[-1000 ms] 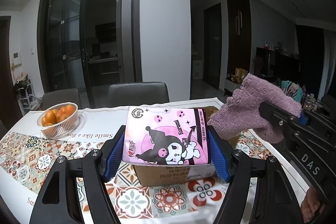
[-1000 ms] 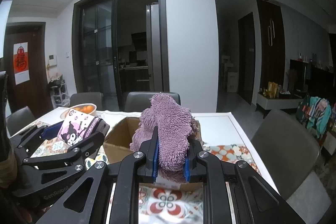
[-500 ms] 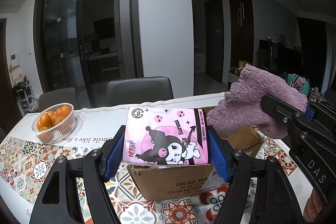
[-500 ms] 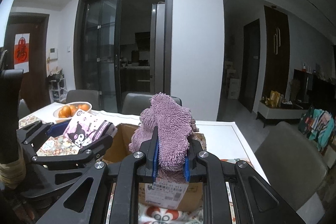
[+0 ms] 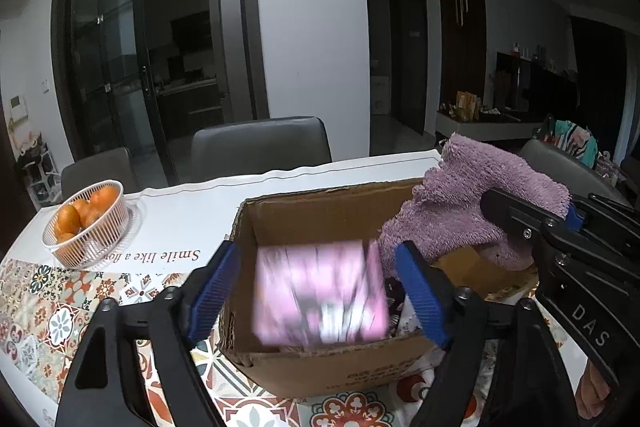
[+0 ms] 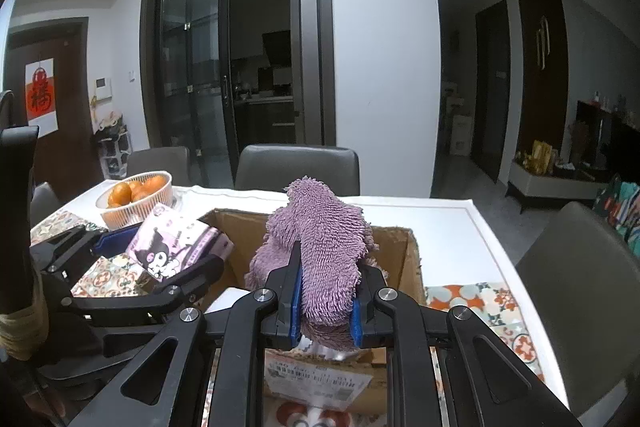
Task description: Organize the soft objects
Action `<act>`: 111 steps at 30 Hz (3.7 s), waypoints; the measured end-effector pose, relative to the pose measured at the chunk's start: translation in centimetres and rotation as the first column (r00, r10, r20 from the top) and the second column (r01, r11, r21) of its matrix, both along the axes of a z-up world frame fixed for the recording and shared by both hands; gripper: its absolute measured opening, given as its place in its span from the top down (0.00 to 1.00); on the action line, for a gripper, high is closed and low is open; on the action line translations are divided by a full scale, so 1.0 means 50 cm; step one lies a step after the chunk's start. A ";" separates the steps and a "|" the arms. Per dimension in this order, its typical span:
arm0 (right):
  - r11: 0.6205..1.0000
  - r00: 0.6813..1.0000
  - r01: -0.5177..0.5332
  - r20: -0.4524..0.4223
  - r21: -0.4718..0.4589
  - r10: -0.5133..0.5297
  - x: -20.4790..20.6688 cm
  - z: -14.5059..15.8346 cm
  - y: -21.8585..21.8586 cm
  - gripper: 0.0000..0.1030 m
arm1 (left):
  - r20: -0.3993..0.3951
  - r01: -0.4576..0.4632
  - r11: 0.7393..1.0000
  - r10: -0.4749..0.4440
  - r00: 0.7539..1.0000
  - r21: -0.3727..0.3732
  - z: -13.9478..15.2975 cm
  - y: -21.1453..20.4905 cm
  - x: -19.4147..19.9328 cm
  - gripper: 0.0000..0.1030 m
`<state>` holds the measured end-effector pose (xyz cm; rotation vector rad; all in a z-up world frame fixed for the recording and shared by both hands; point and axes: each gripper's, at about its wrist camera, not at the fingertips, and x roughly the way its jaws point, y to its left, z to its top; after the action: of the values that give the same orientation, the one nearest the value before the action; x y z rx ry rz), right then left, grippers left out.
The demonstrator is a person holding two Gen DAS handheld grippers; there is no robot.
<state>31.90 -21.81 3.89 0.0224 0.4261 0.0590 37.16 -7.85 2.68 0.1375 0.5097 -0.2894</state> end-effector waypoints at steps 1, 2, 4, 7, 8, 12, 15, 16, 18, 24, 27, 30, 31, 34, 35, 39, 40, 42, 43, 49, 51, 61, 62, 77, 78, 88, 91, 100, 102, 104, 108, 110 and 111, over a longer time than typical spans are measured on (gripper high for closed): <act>1.000 1.000 -0.001 -0.002 0.001 0.001 0.004 -0.002 -0.001 0.80 | 0.000 -0.001 1.000 0.001 1.000 -0.003 -0.002 -0.001 0.003 0.19; 1.000 1.000 -0.005 -0.008 0.003 0.005 0.011 -0.006 -0.003 0.80 | 0.000 -0.004 1.000 0.004 1.000 -0.002 -0.003 -0.002 0.003 0.19; 1.000 1.000 -0.005 -0.025 0.011 0.006 0.019 -0.014 -0.007 0.75 | 0.003 -0.020 1.000 0.020 1.000 0.005 -0.005 0.001 0.007 0.18; 0.999 0.999 0.006 -0.033 0.031 -0.005 0.031 -0.019 -0.019 0.61 | 0.011 -0.031 1.000 0.031 0.999 -0.002 -0.003 0.012 0.004 0.15; 0.999 0.999 0.006 -0.034 0.038 -0.005 0.034 -0.020 -0.022 0.59 | 0.015 -0.034 0.999 0.034 0.999 -0.001 -0.002 0.015 0.001 0.14; 0.999 1.000 0.013 -0.026 0.037 -0.012 0.030 -0.017 -0.021 0.53 | 0.040 -0.057 0.998 0.057 0.998 0.003 0.007 0.025 -0.015 0.14; 0.999 0.999 0.026 -0.019 0.026 -0.026 0.015 -0.014 -0.014 0.51 | 0.063 -0.080 0.997 0.080 0.995 0.001 0.018 0.034 -0.034 0.14; 0.999 0.999 0.032 -0.020 0.026 -0.031 0.008 -0.013 -0.013 0.49 | 0.069 -0.083 0.997 0.083 0.994 0.000 0.021 0.036 -0.041 0.13; 0.999 0.999 0.034 -0.021 0.029 -0.034 -0.006 -0.011 -0.012 0.48 | 0.081 -0.086 0.996 0.086 0.993 -0.001 0.029 0.040 -0.060 0.12; 0.998 0.998 0.056 -0.015 0.035 -0.056 -0.056 0.003 -0.014 0.47 | 0.111 -0.110 0.994 0.110 0.988 -0.006 0.050 0.046 -0.113 0.09; 0.997 0.997 0.073 0.003 0.027 -0.073 -0.091 0.014 -0.014 0.44 | 0.120 -0.123 0.992 0.124 0.985 -0.011 0.060 0.049 -0.141 0.08; 0.996 0.996 0.086 0.025 0.021 -0.087 -0.133 0.026 -0.017 0.43 | 0.127 -0.138 0.990 0.139 0.982 -0.018 0.068 0.052 -0.172 0.07; 0.996 0.996 0.089 0.030 0.021 -0.090 -0.143 0.030 -0.016 0.42 | 0.131 -0.144 0.989 0.146 0.981 -0.022 0.071 0.053 -0.187 0.06; 0.994 0.993 0.104 0.047 0.022 -0.105 -0.184 0.042 -0.017 0.39 | 0.135 -0.159 0.987 0.162 0.977 -0.033 0.078 0.058 -0.217 0.04; 0.994 0.993 0.109 0.052 0.022 -0.110 -0.197 0.045 -0.016 0.38 | 0.134 -0.163 0.986 0.167 0.977 -0.037 0.081 0.059 -0.228 0.04; 0.993 0.991 0.120 0.062 0.009 -0.120 -0.246 0.052 -0.009 0.38 | 0.142 -0.178 0.983 0.182 0.973 -0.041 0.089 0.066 -0.271 0.02; 0.992 0.990 0.122 0.064 0.011 -0.123 -0.261 0.053 -0.008 0.38 | 0.146 -0.182 0.982 0.186 0.972 -0.041 0.092 0.068 -0.285 0.01; 0.992 0.990 0.122 0.065 0.013 -0.123 -0.283 0.054 -0.007 0.38 | 0.152 -0.186 0.982 0.190 0.970 -0.043 0.093 0.071 -0.307 0.00; 0.992 0.990 0.123 0.064 0.011 -0.124 -0.297 0.054 -0.006 0.38 | 0.154 -0.188 0.981 0.192 0.969 -0.043 0.094 0.072 -0.322 0.00; 0.993 0.990 0.121 0.069 0.013 -0.122 -0.360 0.053 0.000 0.37 | 0.157 -0.185 0.982 0.190 0.969 -0.046 0.093 0.083 -0.380 0.00; 0.992 0.990 0.123 0.072 0.012 -0.124 -0.380 0.053 0.003 0.37 | 0.157 -0.182 0.982 0.187 0.970 -0.042 0.091 0.084 -0.396 0.00; 0.989 0.987 0.149 0.057 0.012 -0.149 -0.452 0.038 0.010 0.34 | 0.175 -0.183 0.982 0.187 0.967 -0.037 0.076 0.102 -0.478 0.00; 0.989 0.987 0.148 0.054 0.012 -0.148 -0.457 0.036 0.012 0.34 | 0.179 -0.183 0.982 0.186 0.966 -0.037 0.074 0.104 -0.488 0.00; 0.992 0.991 0.122 0.048 0.028 -0.123 -0.535 0.010 0.018 0.32 | 0.165 -0.218 0.975 0.222 0.961 -0.042 0.055 0.118 -0.585 0.00; 0.992 0.991 0.120 0.050 0.029 -0.121 -0.538 0.012 0.017 0.32 | 0.161 -0.217 0.975 0.221 0.962 -0.044 0.054 0.118 -0.588 0.00; 0.992 0.990 0.127 0.063 0.022 -0.128 -0.578 0.002 0.011 0.32 | 0.156 -0.202 0.978 0.207 0.966 -0.049 0.040 0.110 -0.618 0.00; 0.991 0.990 0.129 0.063 0.022 -0.130 -0.581 0.001 0.009 0.32 | 0.164 -0.195 0.979 0.201 0.966 -0.053 0.040 0.107 -0.624 0.00; 0.992 0.990 0.127 0.063 0.021 -0.128 -0.586 -0.002 0.006 0.32 | 0.177 -0.194 0.979 0.201 0.964 -0.055 0.043 0.111 -0.635 0.00; 0.992 0.990 0.127 0.062 0.021 -0.128 -0.587 -0.003 0.006 0.32 | 0.178 -0.194 0.979 0.201 0.963 -0.056 0.043 0.111 -0.635 0.00; 0.992 0.990 0.127 0.062 0.018 -0.127 -0.588 -0.002 0.007 0.32 | 0.177 -0.193 0.980 0.200 0.964 -0.057 0.043 0.112 -0.636 0.00; 0.992 0.990 0.126 0.059 0.017 -0.126 -0.593 -0.005 0.005 0.32 | 0.172 -0.194 0.979 0.201 0.964 -0.059 0.042 0.113 -0.636 0.00; 0.992 0.990 0.126 0.056 0.016 -0.127 -0.596 -0.008 0.005 0.32 | 0.168 -0.192 0.980 0.199 0.965 -0.058 0.040 0.115 -0.636 0.00; 0.992 0.990 0.126 0.054 0.014 -0.126 -0.597 -0.009 0.006 0.32 | 0.165 -0.191 0.980 0.198 0.966 -0.058 0.040 0.114 -0.636 0.00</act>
<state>2.06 -21.54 3.46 0.0580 0.3688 -0.0627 5.38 -2.13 4.67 0.0702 0.3436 -0.0949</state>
